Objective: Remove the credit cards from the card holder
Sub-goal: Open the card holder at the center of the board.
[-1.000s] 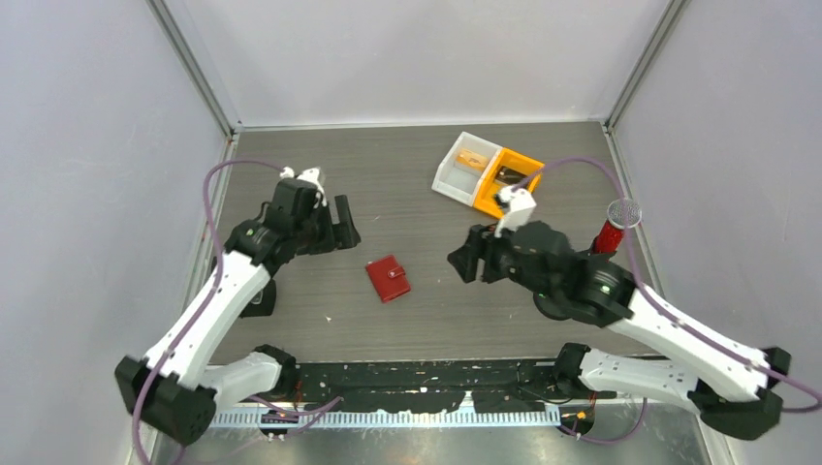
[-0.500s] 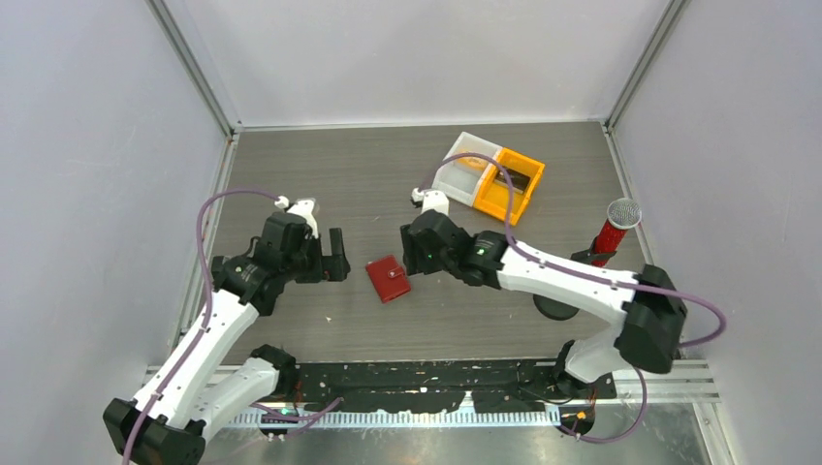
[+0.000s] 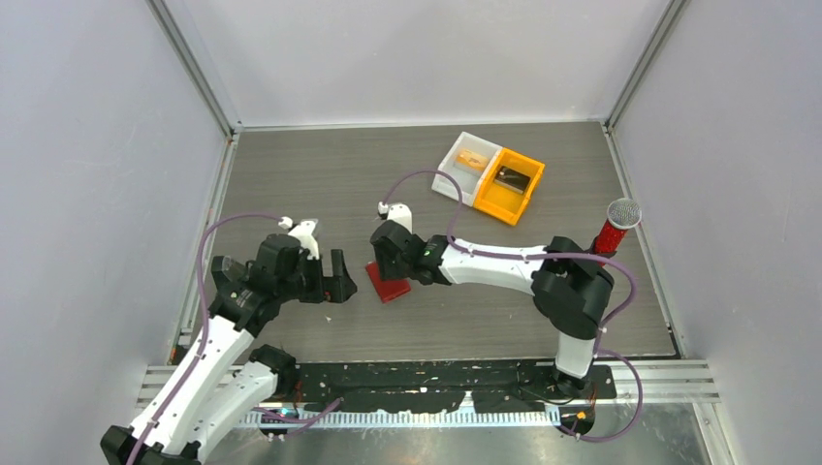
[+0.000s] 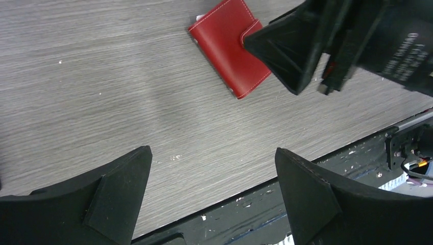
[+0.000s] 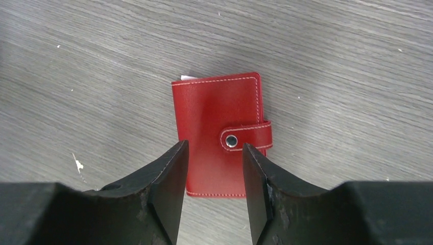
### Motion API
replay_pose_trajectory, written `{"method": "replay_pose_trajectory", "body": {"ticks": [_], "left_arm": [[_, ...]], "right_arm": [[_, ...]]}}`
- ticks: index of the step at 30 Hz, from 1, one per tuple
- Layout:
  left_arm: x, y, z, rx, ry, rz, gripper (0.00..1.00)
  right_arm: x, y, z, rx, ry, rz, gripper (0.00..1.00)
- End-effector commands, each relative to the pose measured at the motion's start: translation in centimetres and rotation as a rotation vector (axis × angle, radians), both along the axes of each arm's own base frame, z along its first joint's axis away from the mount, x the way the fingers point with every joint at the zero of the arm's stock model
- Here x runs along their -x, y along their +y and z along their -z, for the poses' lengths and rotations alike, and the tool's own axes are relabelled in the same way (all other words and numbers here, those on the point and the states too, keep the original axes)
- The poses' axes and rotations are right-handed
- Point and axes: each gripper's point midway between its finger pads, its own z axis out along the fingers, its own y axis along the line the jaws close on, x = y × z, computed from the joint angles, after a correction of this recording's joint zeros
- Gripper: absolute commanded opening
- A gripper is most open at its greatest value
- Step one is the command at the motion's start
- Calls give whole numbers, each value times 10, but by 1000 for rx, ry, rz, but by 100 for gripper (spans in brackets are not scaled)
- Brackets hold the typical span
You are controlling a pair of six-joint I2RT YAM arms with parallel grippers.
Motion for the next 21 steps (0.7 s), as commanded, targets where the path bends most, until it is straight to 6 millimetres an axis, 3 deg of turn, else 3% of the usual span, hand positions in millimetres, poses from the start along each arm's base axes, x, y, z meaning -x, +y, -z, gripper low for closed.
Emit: {"method": "replay_pose_trajectory", "body": {"ticks": [1, 5, 14, 18, 21], "left_arm": [[-10, 5, -20, 29, -101, -60, 94], [-15, 14, -19, 21, -140, -124, 92], [-6, 7, -21, 109, -98, -158, 84], [0, 3, -15, 149, -57, -175, 80], [0, 3, -12, 159, -36, -200, 79]], "right_arm": [[-14, 28, -12, -72, -39, -1, 49], [-16, 21, 8, 16, -34, -15, 48], [-21, -10, 34, 156, -79, 19, 40], [-17, -24, 36, 173, -99, 16, 24], [-15, -24, 21, 115, -123, 5, 7]]}}
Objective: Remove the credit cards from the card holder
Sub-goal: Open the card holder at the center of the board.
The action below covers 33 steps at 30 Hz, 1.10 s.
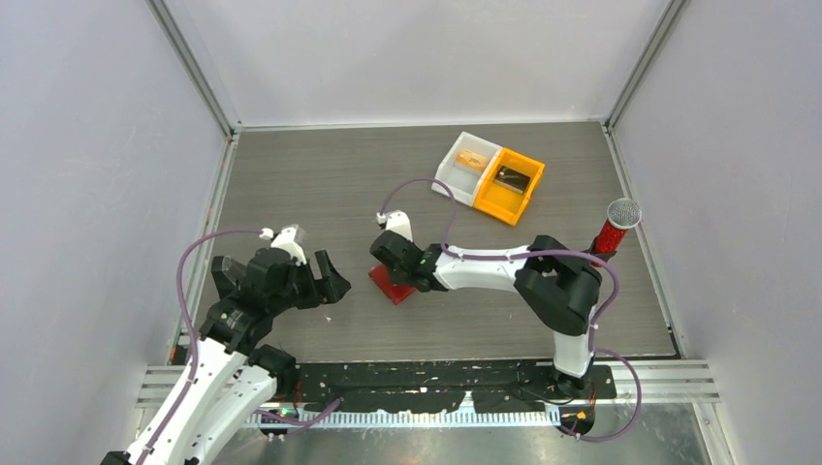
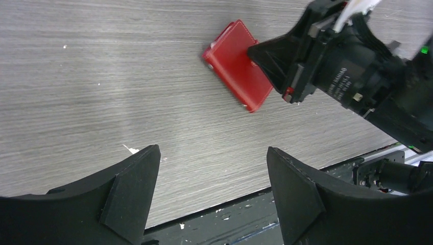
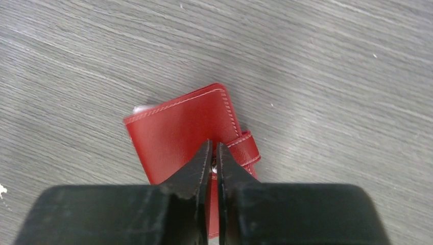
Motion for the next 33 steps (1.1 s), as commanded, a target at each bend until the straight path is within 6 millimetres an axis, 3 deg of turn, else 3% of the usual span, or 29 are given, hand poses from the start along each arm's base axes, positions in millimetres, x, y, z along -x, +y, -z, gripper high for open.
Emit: {"method": "replay_pose_trajectory", "body": {"ticks": [1, 9, 12, 13, 17, 21, 26, 33], "left_arm": [[-2, -5, -1, 53, 19, -30, 79], [-15, -14, 2, 49, 79, -33, 74], [-23, -27, 2, 89, 89, -5, 72], [-26, -32, 3, 105, 90, 11, 72], [-33, -55, 8, 180, 90, 94, 76], [-41, -76, 12, 241, 88, 181, 82], [-52, -96, 18, 289, 95, 256, 84], [-63, -113, 32, 334, 132, 304, 76]], "right_arm": [[4, -15, -15, -23, -39, -8, 6], [20, -13, -55, -256, -14, -53, 5], [22, -23, -62, -330, 19, -45, 5], [20, -21, -75, -380, 3, -39, 5], [14, -30, -91, -452, 6, -12, 5], [11, -28, -100, -499, 16, 11, 5], [10, -20, -107, -551, 34, 26, 5], [8, -26, -120, -563, 28, 28, 5]]}}
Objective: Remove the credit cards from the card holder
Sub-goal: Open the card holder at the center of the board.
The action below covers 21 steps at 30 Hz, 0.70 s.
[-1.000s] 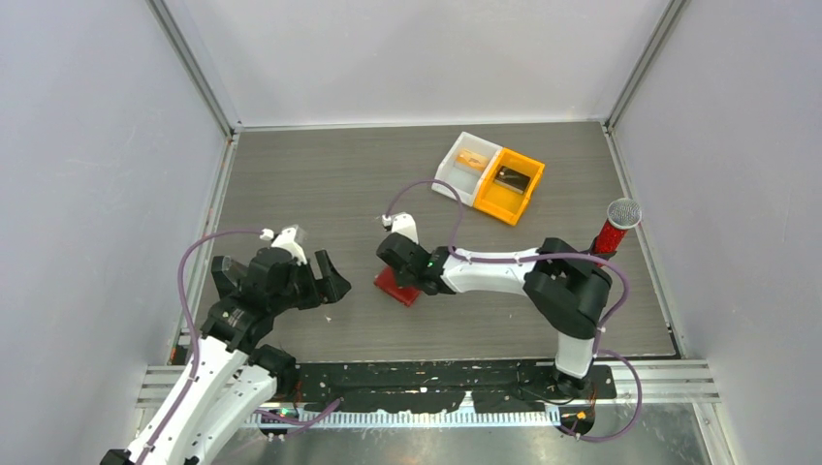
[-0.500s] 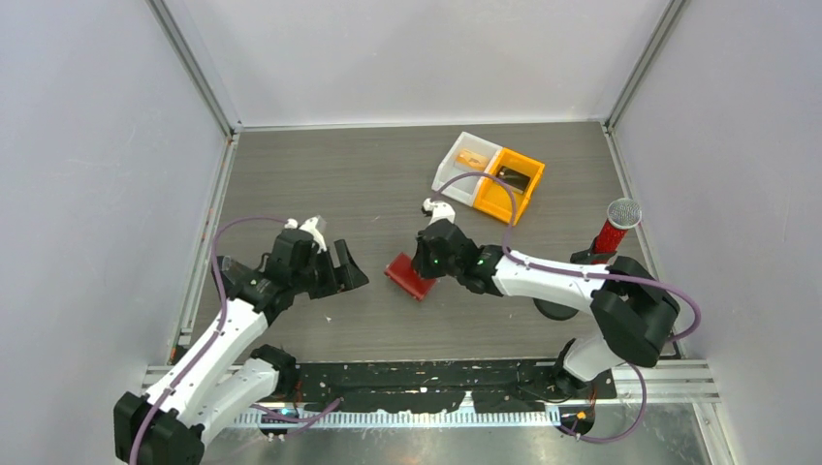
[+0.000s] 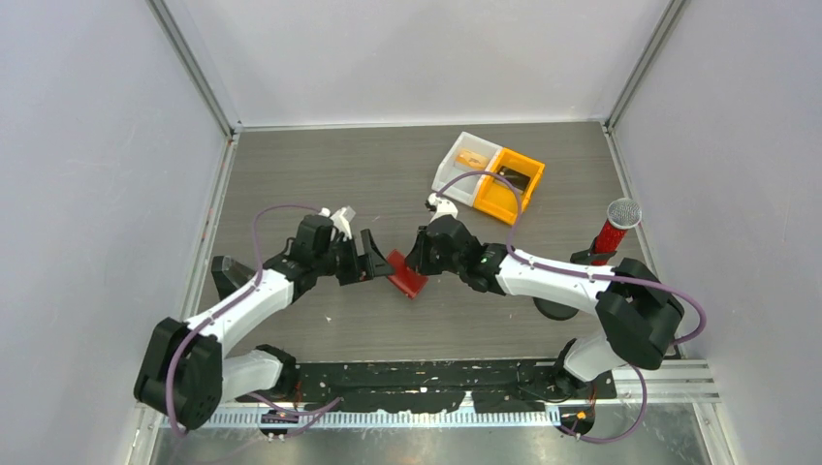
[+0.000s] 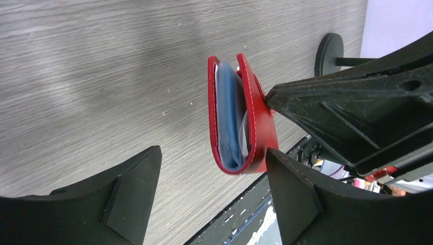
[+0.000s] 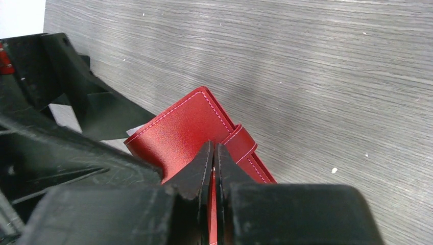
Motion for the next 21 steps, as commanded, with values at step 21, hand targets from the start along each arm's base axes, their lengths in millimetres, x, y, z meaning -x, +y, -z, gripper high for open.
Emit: {"method": "replay_pose_trajectory", "body": {"ticks": [21], "left_arm": [[-28, 20, 26, -234, 48, -51, 60]], "right_arm": [[8, -3, -53, -167, -34, -83, 5]]}}
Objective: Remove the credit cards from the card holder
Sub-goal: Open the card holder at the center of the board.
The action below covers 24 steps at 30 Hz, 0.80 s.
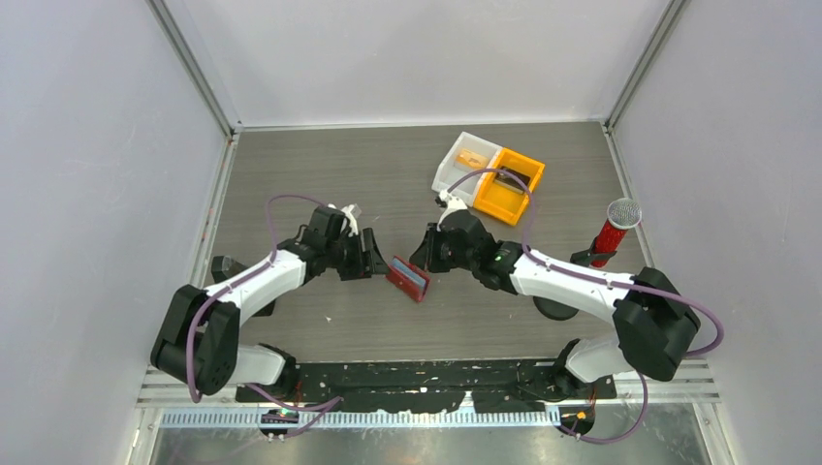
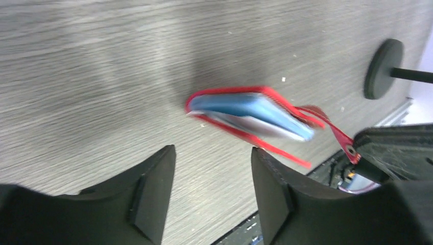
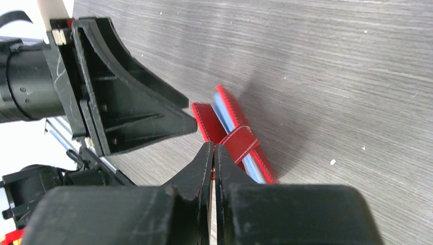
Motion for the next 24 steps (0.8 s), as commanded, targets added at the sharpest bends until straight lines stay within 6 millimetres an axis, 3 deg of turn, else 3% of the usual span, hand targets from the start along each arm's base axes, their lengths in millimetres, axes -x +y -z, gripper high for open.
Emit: {"method": "replay_pose_trajectory", "body": {"ticks": [1, 4, 8, 14, 18, 24], "left_arm": [[-11, 23, -6, -140, -43, -71, 62], [-12, 27, -14, -146, -63, -92, 66], [-5, 15, -24, -59, -60, -77, 68], [6, -1, -13, 38, -25, -50, 73], [7, 0, -10, 34, -20, -48, 73], [11, 2, -7, 29, -21, -45, 72]], "right_arm": [[7, 8, -37, -109, -47, -56, 5], [11, 9, -44, -128, -45, -71, 5], [16, 7, -45, -148, -27, -71, 5], [13, -1, -40, -132, -43, -32, 5], [4, -13, -21, -51, -60, 4, 5], [-9, -40, 25, 111, -25, 78, 5]]}}
